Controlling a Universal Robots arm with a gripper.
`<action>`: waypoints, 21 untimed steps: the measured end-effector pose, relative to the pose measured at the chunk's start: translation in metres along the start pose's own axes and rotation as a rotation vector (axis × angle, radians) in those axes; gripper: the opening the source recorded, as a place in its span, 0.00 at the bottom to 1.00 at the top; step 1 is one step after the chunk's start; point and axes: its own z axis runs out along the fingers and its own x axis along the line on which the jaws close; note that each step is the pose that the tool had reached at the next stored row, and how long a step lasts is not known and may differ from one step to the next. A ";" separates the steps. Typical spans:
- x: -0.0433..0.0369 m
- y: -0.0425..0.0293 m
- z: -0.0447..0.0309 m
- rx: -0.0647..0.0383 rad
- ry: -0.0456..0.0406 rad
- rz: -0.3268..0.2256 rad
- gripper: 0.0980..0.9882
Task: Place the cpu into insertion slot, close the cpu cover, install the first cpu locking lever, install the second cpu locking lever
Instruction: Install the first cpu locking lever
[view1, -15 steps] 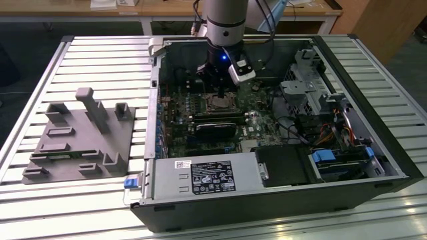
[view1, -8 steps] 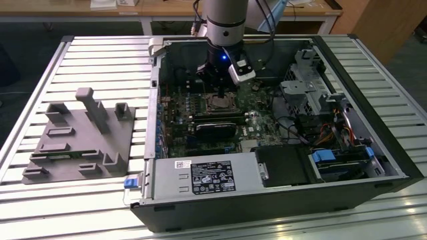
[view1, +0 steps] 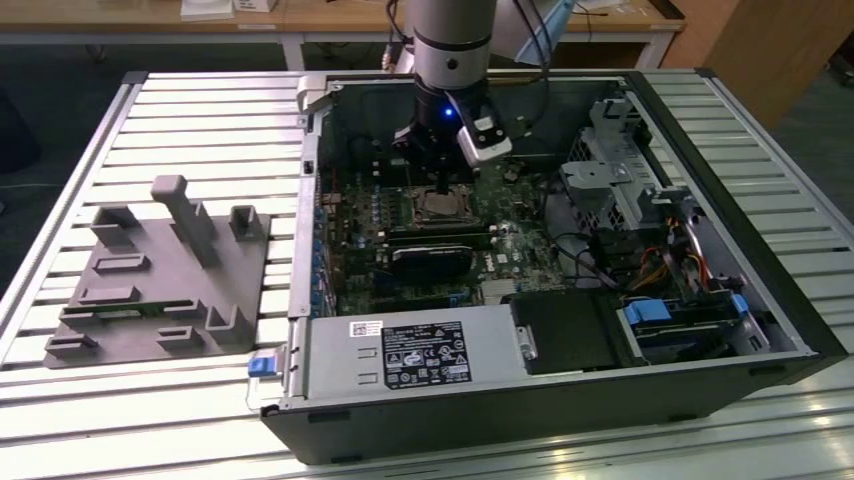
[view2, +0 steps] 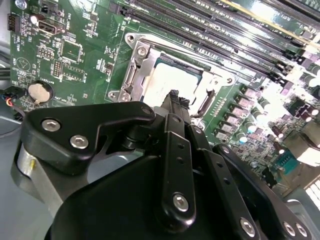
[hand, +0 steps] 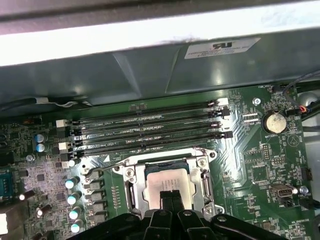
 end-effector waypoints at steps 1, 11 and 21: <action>0.0000 0.0001 -0.0016 0.000 0.0000 0.000 0.01; -0.0003 0.0005 -0.0104 0.000 -0.0001 0.000 0.01; -0.0003 0.0004 -0.0107 0.000 0.0000 0.000 0.01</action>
